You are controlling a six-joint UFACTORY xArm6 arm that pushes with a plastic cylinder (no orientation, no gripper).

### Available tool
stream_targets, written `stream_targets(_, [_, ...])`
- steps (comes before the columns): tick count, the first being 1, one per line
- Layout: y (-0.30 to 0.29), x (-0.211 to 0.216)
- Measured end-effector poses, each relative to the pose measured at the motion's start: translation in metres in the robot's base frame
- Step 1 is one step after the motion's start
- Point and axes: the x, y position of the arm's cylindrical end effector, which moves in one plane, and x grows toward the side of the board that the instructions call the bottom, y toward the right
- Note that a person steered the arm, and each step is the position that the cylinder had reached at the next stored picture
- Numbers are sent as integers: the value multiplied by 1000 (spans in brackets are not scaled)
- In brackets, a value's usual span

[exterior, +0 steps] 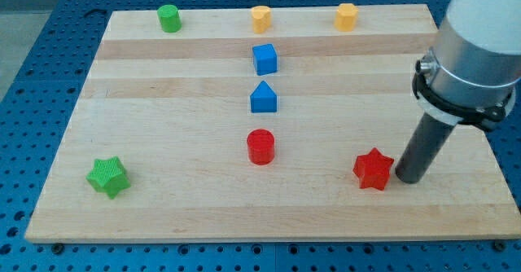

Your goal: Push the red star towards left

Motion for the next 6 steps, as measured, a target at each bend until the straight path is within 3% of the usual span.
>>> stream_targets(1, [-10, -16])
stream_targets(2, [-44, -3])
stream_targets(5, [-176, 12])
stream_targets(6, [-180, 12])
